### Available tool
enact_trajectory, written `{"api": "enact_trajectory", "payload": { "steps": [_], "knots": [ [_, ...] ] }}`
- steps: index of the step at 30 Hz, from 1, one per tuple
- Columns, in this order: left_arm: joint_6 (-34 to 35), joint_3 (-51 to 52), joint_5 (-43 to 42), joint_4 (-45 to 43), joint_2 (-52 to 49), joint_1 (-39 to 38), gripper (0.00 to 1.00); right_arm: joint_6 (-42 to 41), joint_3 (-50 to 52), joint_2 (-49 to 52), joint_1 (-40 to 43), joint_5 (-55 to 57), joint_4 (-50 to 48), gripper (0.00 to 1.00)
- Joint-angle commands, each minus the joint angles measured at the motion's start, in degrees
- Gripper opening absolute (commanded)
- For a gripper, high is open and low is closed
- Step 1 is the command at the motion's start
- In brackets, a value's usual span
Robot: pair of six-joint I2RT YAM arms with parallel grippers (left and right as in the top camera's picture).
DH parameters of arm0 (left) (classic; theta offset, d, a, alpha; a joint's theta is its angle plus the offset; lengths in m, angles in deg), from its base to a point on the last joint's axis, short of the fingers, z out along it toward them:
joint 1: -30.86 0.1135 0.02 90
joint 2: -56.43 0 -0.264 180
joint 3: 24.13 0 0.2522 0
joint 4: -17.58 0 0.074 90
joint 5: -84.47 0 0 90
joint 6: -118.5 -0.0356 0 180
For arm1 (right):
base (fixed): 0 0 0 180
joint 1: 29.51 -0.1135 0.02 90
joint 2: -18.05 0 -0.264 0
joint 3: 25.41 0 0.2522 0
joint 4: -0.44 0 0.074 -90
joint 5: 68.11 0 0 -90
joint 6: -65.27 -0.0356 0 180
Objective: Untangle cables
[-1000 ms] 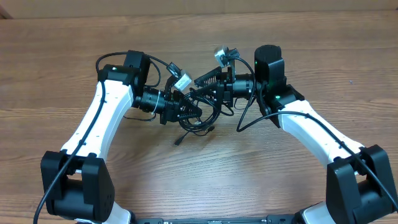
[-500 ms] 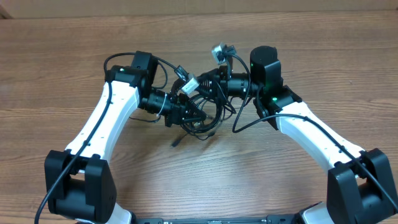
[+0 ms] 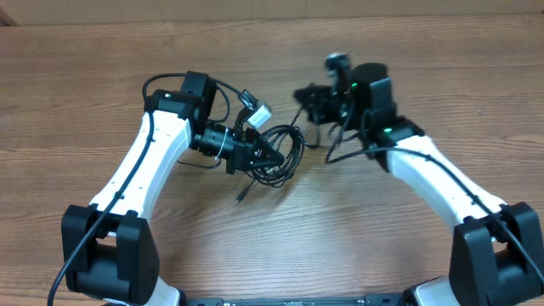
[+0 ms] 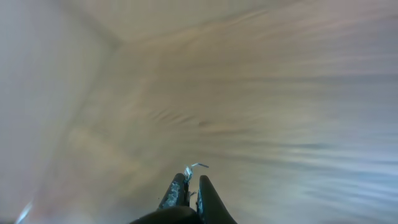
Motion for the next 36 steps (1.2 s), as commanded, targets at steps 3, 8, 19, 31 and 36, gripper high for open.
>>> {"api": "enact_trajectory", "payload": {
  "steps": [3,8,19,31,36],
  "knots": [
    [-7.06,-0.24,-4.22,5.27,0.46,-0.26,0.04,0.35,-1.03,-0.7,12.55,9.86,0.83,0.04],
    [-13.14,-0.24,-4.79,10.12,0.7,1.14,0.04,-0.11,-1.03,-0.7,22.8,9.75,1.11,0.04],
    [-4.02,-0.24,-2.54,0.63,0.7,4.15,0.04,-0.07,-1.03,-0.7,27.65,1.77,8.0,1.0],
    [24.96,-0.24,10.91,-19.37,0.7,4.09,0.04,4.24,-1.03,-0.7,18.93,-16.52,17.57,1.0],
    [42.21,-0.24,23.65,-19.93,0.7,4.17,0.04,13.99,-1.01,-0.7,12.85,-27.78,17.33,1.0]
  ]
}}
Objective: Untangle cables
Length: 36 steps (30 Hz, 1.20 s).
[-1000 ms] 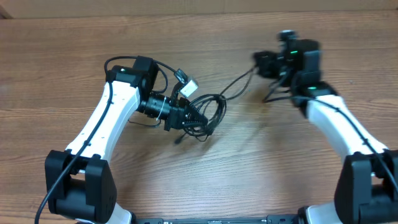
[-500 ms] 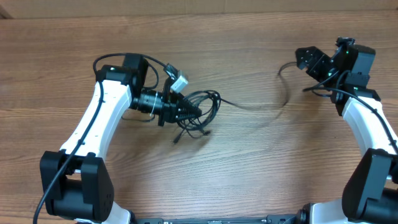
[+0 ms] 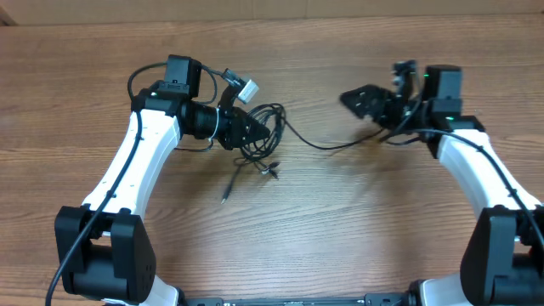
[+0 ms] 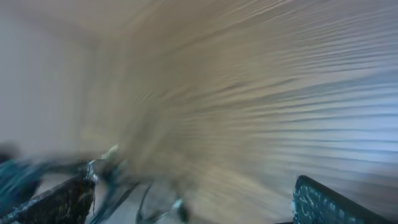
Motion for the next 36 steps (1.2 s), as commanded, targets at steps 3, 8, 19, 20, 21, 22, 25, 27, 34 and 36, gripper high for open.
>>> {"api": "enact_trajectory", "payload": {
  "steps": [3,8,19,20,21,22,25,27,34,36],
  "knots": [
    [13.33,-0.35,5.73,-0.76,0.7,0.26,0.04,6.84,-0.96,-0.68,-6.21,-8.7,-0.22,0.95],
    [6.05,-0.35,-5.7,-4.11,0.7,0.26,0.04,-6.54,-0.87,-0.66,-10.8,-8.68,1.6,0.68],
    [-0.39,-0.35,-18.97,-4.52,0.7,0.2,0.04,-23.58,-0.48,0.55,-21.88,17.4,5.33,0.5],
    [-1.44,-0.35,-21.24,-4.5,0.7,0.22,0.04,-23.65,-0.46,1.25,-22.75,19.98,5.16,0.5],
    [-2.27,-0.35,-22.95,-4.46,0.7,0.22,0.04,-23.63,-0.46,2.01,-23.37,21.33,4.63,0.5],
    [-2.62,-0.35,-23.91,-4.42,0.7,0.11,0.05,-23.39,-0.46,2.86,-23.87,21.35,3.72,0.49],
    [-2.82,-0.35,-25.11,-4.26,0.7,0.07,0.04,-23.41,-0.46,4.63,-24.48,20.72,3.41,0.46],
    [-3.13,-0.35,-25.29,-4.31,0.7,0.07,0.04,-23.41,-0.46,5.42,-24.61,20.41,5.14,0.43],
    [-3.41,-0.35,-16.94,-2.67,0.7,0.13,0.04,-20.65,-1.05,3.58,-21.18,16.63,12.09,0.33],
    [-3.5,-0.35,-13.25,-1.92,0.7,0.13,0.04,-18.49,-1.09,1.64,-19.12,11.26,12.48,0.38]
  ]
}}
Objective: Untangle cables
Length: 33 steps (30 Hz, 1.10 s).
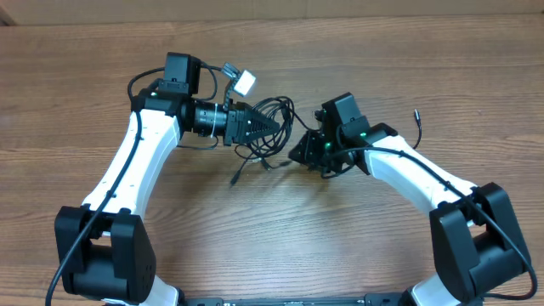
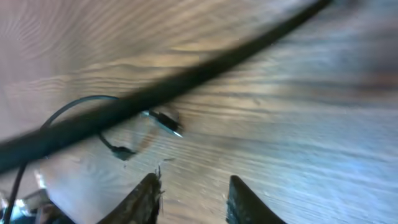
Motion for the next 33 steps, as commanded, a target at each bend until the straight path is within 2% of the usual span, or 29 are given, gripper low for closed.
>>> {"api": "enact_trajectory", "payload": {
  "steps": [1,3,5,9,12,19,22,25,26,29,31,33],
  "knots": [
    [-2.64,-0.37,6.03,0.94,0.7,0.13,0.04,3.37,-1.11,-4.79,3.87,-8.13,-0.15,0.42],
    [-6.75,-0.37,6.25,2.23,0.7,-0.07,0.04,4.17,-1.11,-7.13,5.25,-12.46,-1.01,0.47],
    [-8.04,-0.37,6.25,2.56,0.7,-0.55,0.05,4.17,-1.11,-8.44,5.35,-12.79,-2.58,0.51],
    [-8.13,-0.37,6.25,2.34,0.7,-2.14,0.04,3.85,-1.09,-8.44,3.65,-11.26,-7.63,0.51],
    [-8.13,-0.37,6.29,2.34,0.7,-3.17,0.04,0.61,-1.09,-8.39,2.1,-6.6,-7.08,0.41],
    [-8.11,-0.37,5.97,2.27,0.7,-3.41,0.04,-0.92,-1.03,-8.37,-2.16,-4.33,-5.16,0.29],
    [-8.09,-0.37,4.87,2.12,0.7,-3.41,0.04,-3.65,-1.03,-8.35,-3.65,0.2,-2.6,0.04],
    [-7.74,-0.37,5.11,1.97,0.7,-2.73,0.04,-5.18,-1.03,-8.28,-4.09,5.53,2.01,0.04],
    [-6.71,-0.37,5.38,1.53,0.7,-2.16,0.04,-5.16,-1.03,-8.28,-4.09,5.66,3.67,0.04],
    [2.1,-0.37,10.67,-2.38,0.7,-0.52,0.04,-4.94,-1.03,-8.31,-4.02,-1.14,6.27,0.04],
    [9.73,-0.37,19.19,-5.2,0.7,-0.28,0.04,-3.08,-1.05,-8.39,-4.02,-9.46,5.66,0.04],
    [18.34,-0.37,31.28,-6.75,0.7,-0.52,0.04,-0.46,-1.05,-8.72,-4.11,-17.0,4.48,0.04]
  ]
}}
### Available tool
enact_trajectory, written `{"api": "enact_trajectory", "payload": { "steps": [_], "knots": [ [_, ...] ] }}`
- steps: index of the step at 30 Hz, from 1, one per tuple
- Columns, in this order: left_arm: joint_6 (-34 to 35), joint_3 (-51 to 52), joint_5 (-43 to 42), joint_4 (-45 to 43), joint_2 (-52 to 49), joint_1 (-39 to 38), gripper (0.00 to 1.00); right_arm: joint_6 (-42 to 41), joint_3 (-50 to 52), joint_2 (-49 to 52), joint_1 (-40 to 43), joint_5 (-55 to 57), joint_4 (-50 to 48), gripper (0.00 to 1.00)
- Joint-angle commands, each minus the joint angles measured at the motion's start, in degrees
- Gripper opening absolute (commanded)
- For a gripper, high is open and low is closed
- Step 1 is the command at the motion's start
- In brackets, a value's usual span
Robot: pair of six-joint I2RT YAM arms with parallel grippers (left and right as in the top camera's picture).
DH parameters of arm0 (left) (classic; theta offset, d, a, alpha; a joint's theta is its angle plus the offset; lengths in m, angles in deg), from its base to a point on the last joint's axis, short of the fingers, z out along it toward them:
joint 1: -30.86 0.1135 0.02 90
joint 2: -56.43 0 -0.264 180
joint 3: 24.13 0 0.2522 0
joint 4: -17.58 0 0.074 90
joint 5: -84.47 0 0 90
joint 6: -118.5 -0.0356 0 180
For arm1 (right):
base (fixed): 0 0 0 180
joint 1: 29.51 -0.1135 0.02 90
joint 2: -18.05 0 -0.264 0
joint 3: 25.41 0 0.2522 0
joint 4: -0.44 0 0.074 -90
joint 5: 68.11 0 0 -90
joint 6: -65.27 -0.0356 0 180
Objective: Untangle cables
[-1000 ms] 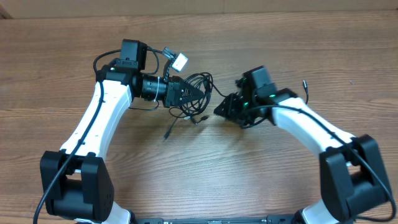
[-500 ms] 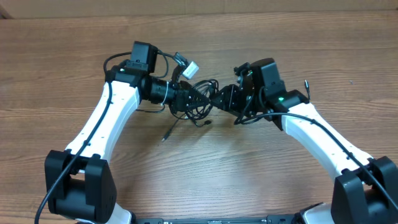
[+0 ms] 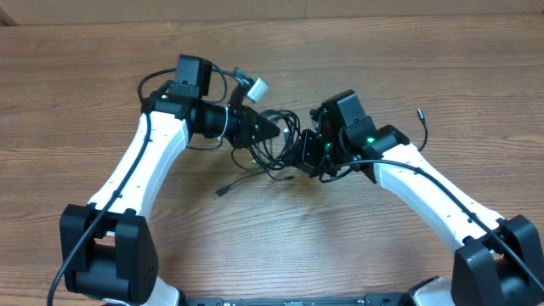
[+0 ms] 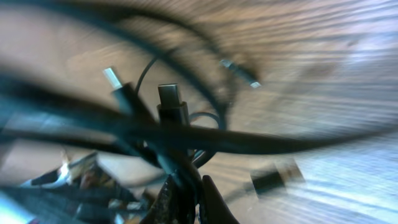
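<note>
A tangle of black cables (image 3: 279,144) lies mid-table, with a white connector (image 3: 257,87) sticking up behind it. My left gripper (image 3: 270,128) is pushed into the tangle's left side and looks shut on its cables. My right gripper (image 3: 306,154) is at the tangle's right side; in the wrist view its fingers (image 4: 200,200) are shut on a black cable (image 4: 180,168). Just beyond them stand USB plugs (image 4: 170,96) amid blurred strands. One loose plug end (image 3: 223,190) trails toward the front left.
A freed black cable runs under my right arm to a plug end (image 3: 419,112) at the right. The wooden table (image 3: 272,246) stretches in front of both arms, and a wall edge (image 3: 340,8) runs along the back.
My right gripper, open beside the tangle's right edge before, is now shut on a black cable inside the tangle. The loose plug end at the front left has shifted a little further left.
First my right gripper was shut close to the tangle while the left held it. Then the right was far to the right and open, a cable stretched out from the tangle. Later it was back by the tangle, open, that cable lying at the right. Now it grips another strand.
</note>
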Motion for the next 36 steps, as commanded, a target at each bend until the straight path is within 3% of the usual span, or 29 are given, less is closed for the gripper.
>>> {"api": "enact_trajectory", "payload": {
  "steps": [1,4,6,10,15,17,18,21,23,28,36],
  "knots": [
    [17.84,-1.31,21.66,-2.43,0.72,1.16,0.04,4.22,0.46,-0.9,-0.31,-12.15,0.5,0.04],
    [30.95,-1.31,39.65,-2.91,0.72,0.68,0.04,4.17,0.46,-1.18,-1.53,-11.61,2.78,0.04],
    [38.16,-1.31,45.92,-4.63,0.72,0.72,0.04,3.63,0.48,-1.16,-2.4,-5.57,5.42,0.04],
    [49.07,-1.31,46.51,-10.43,0.72,0.81,0.04,1.9,0.48,-1.16,-2.91,1.36,9.07,0.04],
    [53.79,-1.31,45.53,-13.49,0.72,-0.68,0.04,11.82,0.48,-1.16,-2.95,-2.6,5.44,0.04],
    [44.39,-1.31,38.82,-15.08,0.72,-1.31,0.04,11.61,0.48,-1.16,-2.95,3.48,5.38,0.04],
    [35.34,-1.31,31.56,-15.82,0.72,-1.62,0.04,11.47,0.48,-1.16,-2.71,6.95,5.31,0.06],
    [10.78,-1.31,7.39,-12.31,0.72,-1.84,0.04,11.5,0.46,-1.16,-1.38,11.67,4.85,0.35],
    [1.62,-1.31,0.68,-7.41,0.72,-1.77,0.04,11.52,0.46,-1.16,0.24,11.74,4.55,0.47],
    [-9.53,-1.31,0.92,2.82,0.72,-0.85,0.04,11.8,0.46,-1.16,6.27,11.69,4.22,0.56],
    [-9.62,-1.31,-4.85,2.84,0.72,-0.68,0.04,29.9,0.48,-1.16,7.37,1.95,1.95,0.65]
  ]
}}
